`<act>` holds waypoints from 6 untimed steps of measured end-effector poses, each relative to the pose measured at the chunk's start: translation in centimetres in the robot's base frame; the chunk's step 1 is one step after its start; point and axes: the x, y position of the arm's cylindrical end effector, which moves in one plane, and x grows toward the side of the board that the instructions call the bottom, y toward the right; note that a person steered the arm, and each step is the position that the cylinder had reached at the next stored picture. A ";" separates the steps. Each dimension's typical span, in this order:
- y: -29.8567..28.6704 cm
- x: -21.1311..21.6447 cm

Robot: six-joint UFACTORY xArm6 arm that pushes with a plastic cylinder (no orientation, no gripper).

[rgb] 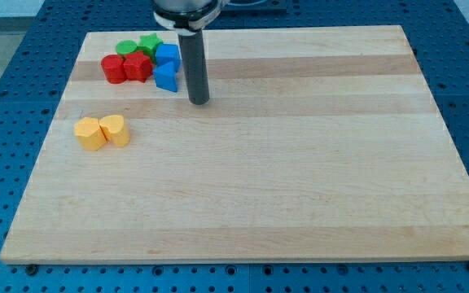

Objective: Push the blue triangle into the blue cube

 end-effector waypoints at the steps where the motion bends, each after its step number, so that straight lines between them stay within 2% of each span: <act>1: -2.6 -0.3; 5: -4.3 -3.2; 6: -0.4 0.3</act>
